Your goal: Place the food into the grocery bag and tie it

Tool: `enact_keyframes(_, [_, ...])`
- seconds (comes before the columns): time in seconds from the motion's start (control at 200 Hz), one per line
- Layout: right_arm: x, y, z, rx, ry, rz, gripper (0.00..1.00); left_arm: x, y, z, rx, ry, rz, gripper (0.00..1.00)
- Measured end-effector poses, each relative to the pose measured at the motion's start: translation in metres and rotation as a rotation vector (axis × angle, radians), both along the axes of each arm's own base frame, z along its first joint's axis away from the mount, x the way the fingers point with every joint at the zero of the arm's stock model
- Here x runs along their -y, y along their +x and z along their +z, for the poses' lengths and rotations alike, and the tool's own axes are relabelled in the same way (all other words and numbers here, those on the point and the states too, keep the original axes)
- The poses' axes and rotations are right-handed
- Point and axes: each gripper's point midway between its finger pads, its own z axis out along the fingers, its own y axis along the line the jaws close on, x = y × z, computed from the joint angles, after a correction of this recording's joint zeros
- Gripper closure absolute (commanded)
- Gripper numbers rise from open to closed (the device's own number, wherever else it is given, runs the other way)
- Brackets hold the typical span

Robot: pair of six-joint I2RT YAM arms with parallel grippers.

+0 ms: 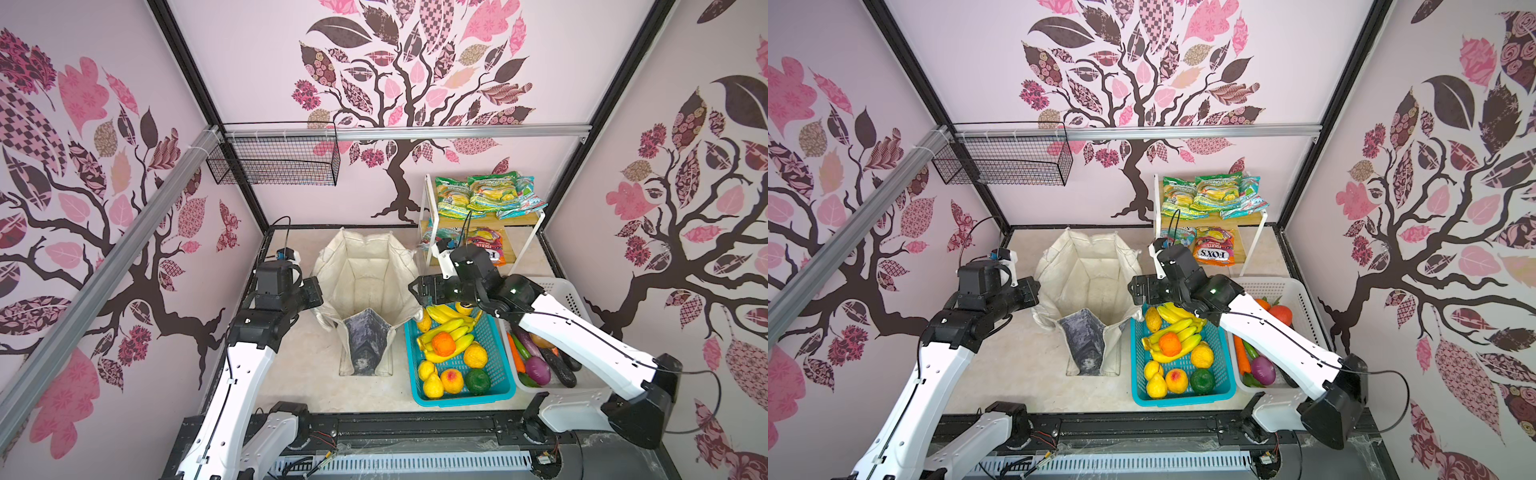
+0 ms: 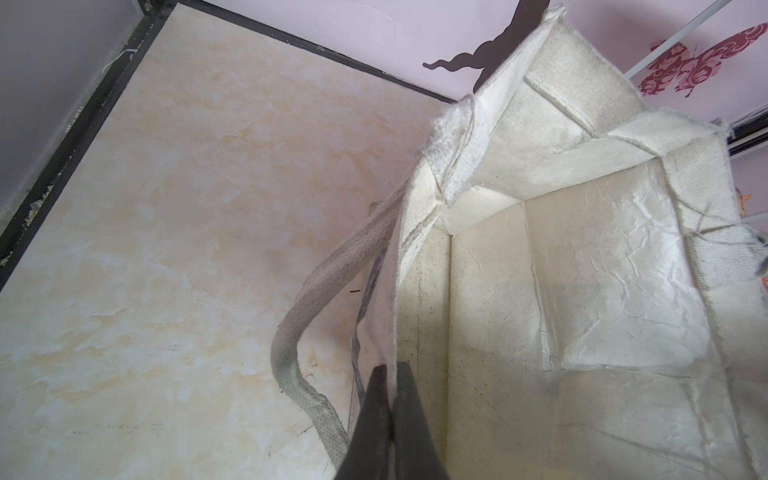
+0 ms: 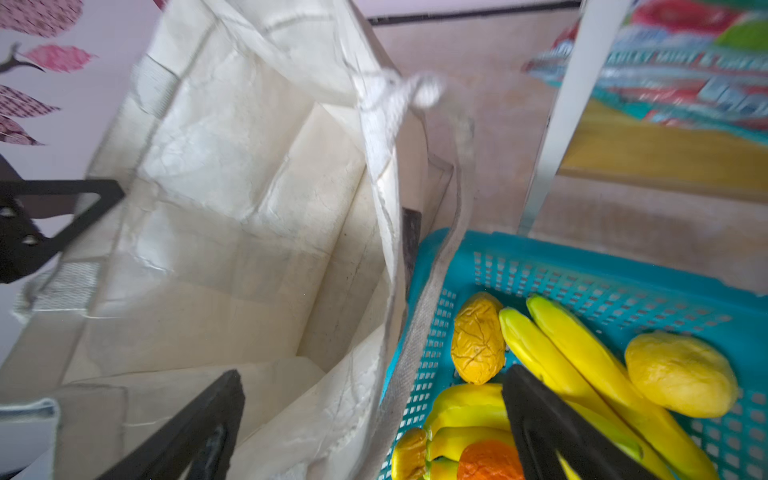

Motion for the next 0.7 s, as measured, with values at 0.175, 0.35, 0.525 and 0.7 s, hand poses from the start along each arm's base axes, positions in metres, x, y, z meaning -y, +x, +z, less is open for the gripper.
enact_keyframes(0.175, [0.015,-0.003,0.027,0.062,0.045,-0.021,0.00,-0.005,-0.005,0.003,0.007,0.009,0.022,1.00])
enact_keyframes(0.35, [0.028,-0.007,0.009,0.028,0.013,-0.043,0.01,-0.016,-0.021,0.011,0.035,0.031,0.073,1.00])
enact_keyframes(0.525, [0.068,-0.019,-0.030,-0.057,-0.052,-0.121,0.00,-0.025,-0.027,0.004,0.027,0.060,0.114,1.00])
enact_keyframes(0.7, [0.098,-0.032,-0.045,-0.081,-0.069,-0.182,0.00,-0.030,-0.025,-0.014,-0.013,0.081,0.136,1.00])
